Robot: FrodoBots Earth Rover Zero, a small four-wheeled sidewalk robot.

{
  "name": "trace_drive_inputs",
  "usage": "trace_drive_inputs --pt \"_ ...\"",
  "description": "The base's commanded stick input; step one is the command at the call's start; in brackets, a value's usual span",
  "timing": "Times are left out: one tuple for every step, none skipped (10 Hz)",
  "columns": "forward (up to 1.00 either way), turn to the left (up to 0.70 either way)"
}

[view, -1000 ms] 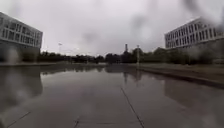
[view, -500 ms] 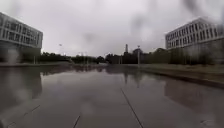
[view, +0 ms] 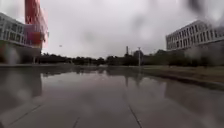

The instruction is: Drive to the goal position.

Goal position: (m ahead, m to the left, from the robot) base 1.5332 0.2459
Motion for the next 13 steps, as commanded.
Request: trace_drive_inputs --pt "0.55 0.00" --pt "0.55 0.00" --pt "0.55 0.00" --pt "0.55 0.00" --pt "0.55 0.00" --pt "0.55 0.00" --pt "0.55 0.00" --pt "0.55 0.00" --pt "0.55 0.00" --pt "0.55 0.00" --pt "0.55 0.00" --pt "0.55 0.00" --pt "0.55 0.00"
